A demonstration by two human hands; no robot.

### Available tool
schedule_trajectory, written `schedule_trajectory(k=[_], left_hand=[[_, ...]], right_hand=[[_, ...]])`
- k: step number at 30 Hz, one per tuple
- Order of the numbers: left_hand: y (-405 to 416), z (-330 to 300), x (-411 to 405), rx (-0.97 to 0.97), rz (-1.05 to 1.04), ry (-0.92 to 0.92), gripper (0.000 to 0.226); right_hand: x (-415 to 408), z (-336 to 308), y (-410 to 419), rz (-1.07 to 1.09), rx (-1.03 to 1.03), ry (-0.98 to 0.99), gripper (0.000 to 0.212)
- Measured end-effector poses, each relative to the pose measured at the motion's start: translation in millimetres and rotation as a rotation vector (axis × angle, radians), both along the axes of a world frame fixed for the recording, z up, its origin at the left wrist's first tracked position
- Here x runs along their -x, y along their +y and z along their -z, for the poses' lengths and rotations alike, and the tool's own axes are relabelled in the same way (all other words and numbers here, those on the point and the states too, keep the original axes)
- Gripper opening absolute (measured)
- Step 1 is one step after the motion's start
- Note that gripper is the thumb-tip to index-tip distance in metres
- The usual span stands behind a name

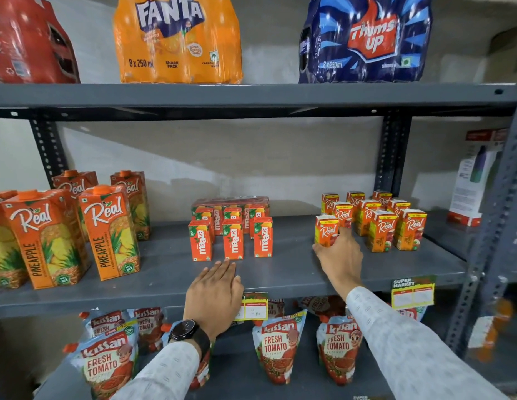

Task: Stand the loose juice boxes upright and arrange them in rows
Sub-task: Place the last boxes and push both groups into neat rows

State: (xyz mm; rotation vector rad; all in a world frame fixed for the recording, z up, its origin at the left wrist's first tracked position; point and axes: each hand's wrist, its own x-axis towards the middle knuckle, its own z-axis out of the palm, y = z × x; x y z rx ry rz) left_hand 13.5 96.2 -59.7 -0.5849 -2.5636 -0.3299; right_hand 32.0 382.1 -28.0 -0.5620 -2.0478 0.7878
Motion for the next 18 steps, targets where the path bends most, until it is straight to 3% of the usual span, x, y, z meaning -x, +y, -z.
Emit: schedule_trajectory(k=[6, 18], left_hand=[[1, -1, 0, 0.024, -0.005, -0.006, 0.066], [1, -3, -2, -0.014, 0.012, 0.011, 0.074]], right_hand=[[-18, -8, 43, 0.118, 0.075, -0.002, 0.050], [-22, -6, 38, 0.092, 0.075, 0.013, 0.049]])
